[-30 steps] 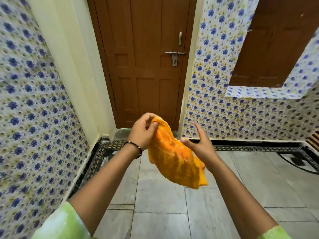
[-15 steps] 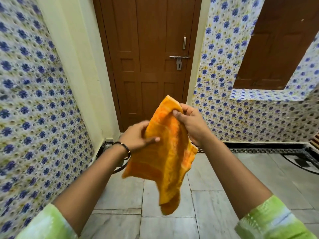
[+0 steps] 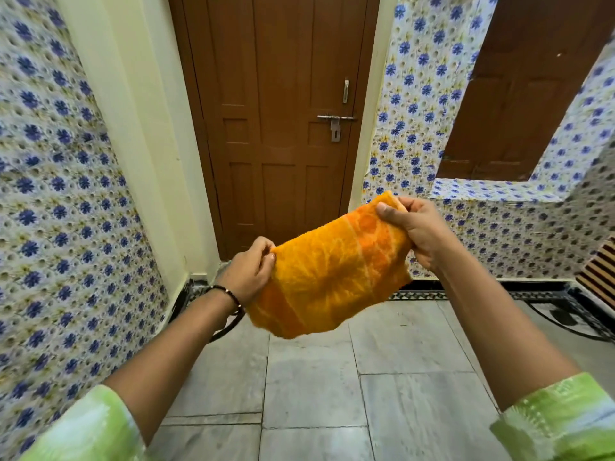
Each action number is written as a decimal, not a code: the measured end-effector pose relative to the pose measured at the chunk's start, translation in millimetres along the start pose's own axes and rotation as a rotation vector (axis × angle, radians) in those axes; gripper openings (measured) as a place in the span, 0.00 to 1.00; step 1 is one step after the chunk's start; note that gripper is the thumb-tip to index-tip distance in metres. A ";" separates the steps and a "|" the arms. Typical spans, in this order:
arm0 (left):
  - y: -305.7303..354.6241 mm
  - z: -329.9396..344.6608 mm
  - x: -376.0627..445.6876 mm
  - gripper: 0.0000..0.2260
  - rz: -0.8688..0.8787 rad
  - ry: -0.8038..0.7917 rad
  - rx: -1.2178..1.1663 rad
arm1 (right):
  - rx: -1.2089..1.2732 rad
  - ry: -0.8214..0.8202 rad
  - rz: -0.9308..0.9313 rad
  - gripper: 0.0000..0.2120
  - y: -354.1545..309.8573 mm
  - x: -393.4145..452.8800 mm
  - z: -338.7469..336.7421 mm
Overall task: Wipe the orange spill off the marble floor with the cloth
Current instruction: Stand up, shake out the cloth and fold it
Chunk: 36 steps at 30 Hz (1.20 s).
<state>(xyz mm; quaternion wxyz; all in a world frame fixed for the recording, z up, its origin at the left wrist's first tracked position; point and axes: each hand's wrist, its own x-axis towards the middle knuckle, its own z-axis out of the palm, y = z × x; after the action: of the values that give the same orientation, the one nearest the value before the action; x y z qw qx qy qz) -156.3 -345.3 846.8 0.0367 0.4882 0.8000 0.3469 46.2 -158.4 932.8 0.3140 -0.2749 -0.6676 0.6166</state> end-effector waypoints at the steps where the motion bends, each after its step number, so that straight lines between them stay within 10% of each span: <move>1: -1.4 -3.4 -0.8 0.09 0.070 -0.008 0.107 | 0.046 0.014 -0.001 0.06 1.0 -0.5 -4.1; 7: -28.1 -21.0 -0.9 0.10 0.357 -0.038 0.319 | 0.258 0.054 0.000 0.03 0.1 -5.2 -17.4; 16: 2.5 -31.4 6.5 0.07 -0.393 0.193 -0.833 | 0.326 0.234 0.095 0.07 15.1 2.1 -26.2; 21: 25.7 -24.0 23.4 0.14 -0.600 0.257 -0.964 | 0.367 0.271 0.315 0.07 25.1 7.3 -14.9; 36: 78.6 -5.2 36.3 0.15 -0.272 0.009 -0.912 | -0.253 -0.241 -0.175 0.13 16.5 -20.8 83.8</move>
<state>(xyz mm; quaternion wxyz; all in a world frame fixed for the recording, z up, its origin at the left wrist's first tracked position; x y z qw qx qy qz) -117.9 -296.5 907.3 0.2888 0.3116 0.6228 0.6569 -4.0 -227.1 911.1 0.2471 -0.1774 -0.7938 0.5267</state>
